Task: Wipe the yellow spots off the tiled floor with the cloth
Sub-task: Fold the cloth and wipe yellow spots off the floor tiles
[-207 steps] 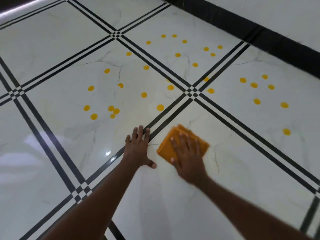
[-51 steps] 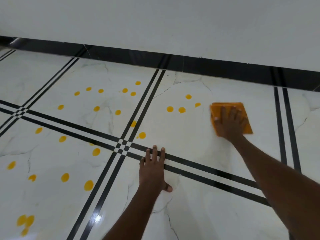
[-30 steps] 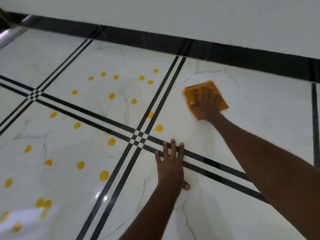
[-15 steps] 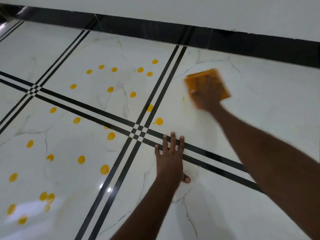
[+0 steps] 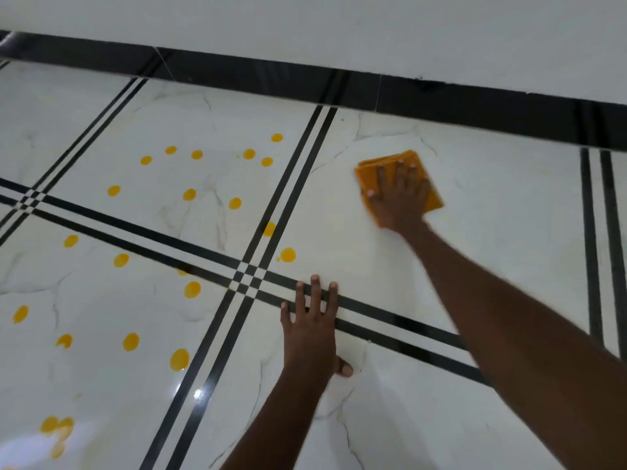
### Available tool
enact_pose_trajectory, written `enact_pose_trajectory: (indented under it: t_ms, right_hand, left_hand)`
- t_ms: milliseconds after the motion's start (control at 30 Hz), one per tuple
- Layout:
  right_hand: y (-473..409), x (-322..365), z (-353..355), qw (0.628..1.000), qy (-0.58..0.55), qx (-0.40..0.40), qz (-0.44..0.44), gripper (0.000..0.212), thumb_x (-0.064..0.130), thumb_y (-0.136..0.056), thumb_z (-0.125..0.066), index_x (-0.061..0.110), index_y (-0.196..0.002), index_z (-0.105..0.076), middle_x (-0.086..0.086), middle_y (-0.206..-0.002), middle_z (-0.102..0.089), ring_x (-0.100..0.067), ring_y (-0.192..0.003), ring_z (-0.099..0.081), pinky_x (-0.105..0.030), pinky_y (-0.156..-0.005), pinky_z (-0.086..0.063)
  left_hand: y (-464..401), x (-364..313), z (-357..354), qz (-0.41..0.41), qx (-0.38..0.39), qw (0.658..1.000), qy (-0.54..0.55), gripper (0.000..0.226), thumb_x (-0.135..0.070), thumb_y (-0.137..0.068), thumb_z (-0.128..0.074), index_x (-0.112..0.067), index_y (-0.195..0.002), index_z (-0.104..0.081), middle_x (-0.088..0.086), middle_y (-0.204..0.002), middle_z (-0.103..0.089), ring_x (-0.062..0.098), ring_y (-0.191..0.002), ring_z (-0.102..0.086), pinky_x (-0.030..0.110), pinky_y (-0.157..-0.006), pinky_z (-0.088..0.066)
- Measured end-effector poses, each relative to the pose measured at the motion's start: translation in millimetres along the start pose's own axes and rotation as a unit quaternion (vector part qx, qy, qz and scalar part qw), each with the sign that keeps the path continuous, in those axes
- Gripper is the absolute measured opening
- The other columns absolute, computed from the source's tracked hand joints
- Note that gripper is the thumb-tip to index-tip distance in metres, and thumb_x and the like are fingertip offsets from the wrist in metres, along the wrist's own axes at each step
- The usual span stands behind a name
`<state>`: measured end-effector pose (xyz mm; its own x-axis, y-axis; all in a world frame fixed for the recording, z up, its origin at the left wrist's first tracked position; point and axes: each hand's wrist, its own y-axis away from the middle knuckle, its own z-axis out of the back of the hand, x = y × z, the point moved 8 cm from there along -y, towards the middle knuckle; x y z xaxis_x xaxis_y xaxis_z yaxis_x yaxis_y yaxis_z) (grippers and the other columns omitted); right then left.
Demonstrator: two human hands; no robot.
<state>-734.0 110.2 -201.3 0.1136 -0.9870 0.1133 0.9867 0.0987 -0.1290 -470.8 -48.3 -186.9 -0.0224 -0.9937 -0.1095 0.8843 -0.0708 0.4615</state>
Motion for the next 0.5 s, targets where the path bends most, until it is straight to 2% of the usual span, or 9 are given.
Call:
enact_pose_trajectory:
  t_ms: [67, 100, 133, 200, 267, 367, 433, 500]
  right_hand:
    - [6, 70, 3, 0.999, -0.007, -0.01, 0.048, 0.067, 0.052, -0.096, -0.031, 0.018, -0.15, -0.05, -0.026, -0.152, -0.048, -0.053, -0.138, -0.045, -0.076, -0.108, -0.03]
    - [23, 96, 4, 0.996, -0.007, 0.025, 0.089, 0.068, 0.053, -0.096, -0.028, 0.02, -0.153, -0.046, -0.024, -0.157, -0.042, -0.051, -0.143, -0.039, -0.074, -0.112, -0.026]
    - [44, 106, 3, 0.99, -0.009, 0.059, 0.126, 0.068, 0.054, -0.097, -0.027, 0.022, -0.155, -0.042, -0.021, -0.16, -0.039, -0.049, -0.146, -0.035, -0.071, -0.116, -0.023]
    - [80, 77, 13, 0.983, -0.02, 0.08, 0.165, 0.067, 0.056, -0.097, -0.028, 0.029, -0.157, -0.037, -0.016, -0.163, -0.035, -0.045, -0.15, -0.032, -0.067, -0.118, -0.024]
    - [108, 12, 19, 0.986, 0.001, 0.089, 0.14, 0.067, 0.057, -0.097, -0.028, 0.031, -0.159, -0.031, -0.014, -0.165, -0.032, -0.043, -0.15, -0.031, -0.064, -0.117, -0.027]
    - [88, -66, 27, 0.996, 0.004, 0.09, 0.021, 0.07, 0.056, -0.098, -0.023, 0.024, -0.16, -0.031, -0.022, -0.163, -0.032, -0.049, -0.147, -0.032, -0.067, -0.115, -0.026]
    - [47, -54, 26, 0.996, -0.01, 0.082, -0.022, 0.074, 0.057, -0.097, -0.019, 0.02, -0.16, -0.031, -0.028, -0.161, -0.031, -0.054, -0.146, -0.03, -0.072, -0.116, -0.02]
    - [21, -7, 14, 0.997, -0.021, 0.07, -0.017, 0.074, 0.056, -0.096, -0.022, 0.017, -0.157, -0.035, -0.03, -0.159, -0.033, -0.057, -0.145, -0.031, -0.076, -0.113, -0.018]
  left_hand:
    - [1, 1, 2, 0.004, 0.004, 1.0, -0.004, 0.142, -0.056, -0.068, -0.083, -0.027, -0.156, 0.025, 0.008, -0.163, 0.032, 0.036, -0.15, 0.027, 0.059, -0.123, 0.001]
    - [1, 1, 2, 0.005, 0.01, 1.0, -0.002, 0.142, -0.056, -0.069, -0.083, -0.027, -0.156, 0.024, 0.008, -0.163, 0.032, 0.036, -0.15, 0.027, 0.059, -0.124, 0.001]
    - [1, 2, 2, 0.004, 0.01, 1.0, 0.0, 0.141, -0.055, -0.069, -0.083, -0.028, -0.156, 0.024, 0.008, -0.163, 0.033, 0.036, -0.15, 0.027, 0.059, -0.124, 0.001]
    - [1, 1, 4, 0.006, 0.009, 1.0, 0.004, 0.141, -0.054, -0.07, -0.084, -0.028, -0.156, 0.025, 0.008, -0.163, 0.033, 0.036, -0.15, 0.028, 0.059, -0.124, 0.001]
    - [1, 0, 5, 0.006, 0.017, 1.0, 0.007, 0.142, -0.054, -0.07, -0.084, -0.027, -0.155, 0.026, 0.008, -0.162, 0.035, 0.036, -0.149, 0.029, 0.059, -0.123, 0.002]
    - [-1, 0, 4, 0.008, 0.026, 1.0, 0.006, 0.143, -0.054, -0.069, -0.084, -0.026, -0.155, 0.027, 0.009, -0.161, 0.035, 0.036, -0.149, 0.03, 0.06, -0.122, 0.004]
    - [-1, -1, 3, 0.005, 0.026, 1.0, 0.001, 0.143, -0.055, -0.069, -0.084, -0.025, -0.156, 0.026, 0.009, -0.162, 0.035, 0.036, -0.149, 0.029, 0.06, -0.122, 0.005]
    - [-1, -1, 2, 0.003, 0.028, 1.0, 0.001, 0.143, -0.054, -0.068, -0.085, -0.026, -0.156, 0.024, 0.009, -0.162, 0.034, 0.036, -0.15, 0.029, 0.06, -0.121, 0.006]
